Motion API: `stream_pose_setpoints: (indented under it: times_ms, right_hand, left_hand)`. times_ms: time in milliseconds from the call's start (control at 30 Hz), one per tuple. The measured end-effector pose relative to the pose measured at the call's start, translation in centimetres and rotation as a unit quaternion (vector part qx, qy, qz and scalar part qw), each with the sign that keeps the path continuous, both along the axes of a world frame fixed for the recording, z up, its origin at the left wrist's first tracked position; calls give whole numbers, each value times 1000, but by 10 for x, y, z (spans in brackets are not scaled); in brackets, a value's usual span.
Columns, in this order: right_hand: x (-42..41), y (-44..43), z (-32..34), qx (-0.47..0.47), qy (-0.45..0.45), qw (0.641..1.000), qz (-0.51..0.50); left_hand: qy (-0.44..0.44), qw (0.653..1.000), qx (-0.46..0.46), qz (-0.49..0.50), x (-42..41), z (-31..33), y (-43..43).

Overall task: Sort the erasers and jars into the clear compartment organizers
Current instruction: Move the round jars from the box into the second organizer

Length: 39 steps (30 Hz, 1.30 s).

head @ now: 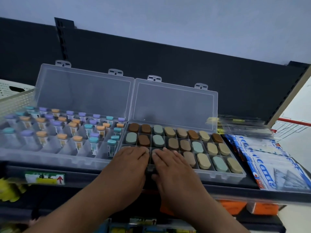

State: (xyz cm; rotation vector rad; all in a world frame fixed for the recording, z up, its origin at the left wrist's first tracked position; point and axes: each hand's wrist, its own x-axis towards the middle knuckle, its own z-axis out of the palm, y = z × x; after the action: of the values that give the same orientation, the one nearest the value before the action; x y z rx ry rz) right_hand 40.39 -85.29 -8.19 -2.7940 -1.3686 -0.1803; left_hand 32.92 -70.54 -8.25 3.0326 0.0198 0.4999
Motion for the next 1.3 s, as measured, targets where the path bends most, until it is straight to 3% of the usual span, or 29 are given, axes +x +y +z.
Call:
stream_pose_setpoints:
  times_ms: [233,367,467,600,800,933,1300]
  right_hand:
    - [-12,6,4,10,-10,999,-52]
    - [-7,10,25,31,37,999,-9]
    - [0,20,40,21,9,999,25]
    - [12,43,44,-9,21,997,67]
    - [17,62,29,-49,27,997,46]
    - [14,65,26,-45,8,998,31]
    - [12,34,45,32,51,997,-37]
  left_hand:
    - [-5,1000,15,-2,0,-5,0]
    - [-17,999,-9,35,-4,-1,20]
    - [-11,999,7,50,-4,0,39]
    - [-22,1000,1,11,-7,-1,47]
    - [-48,997,-30,-43,-4,-2,41]
    - [-63,998,-16,-26,-5,4,42]
    - [32,999,-19,18,0,22,37]
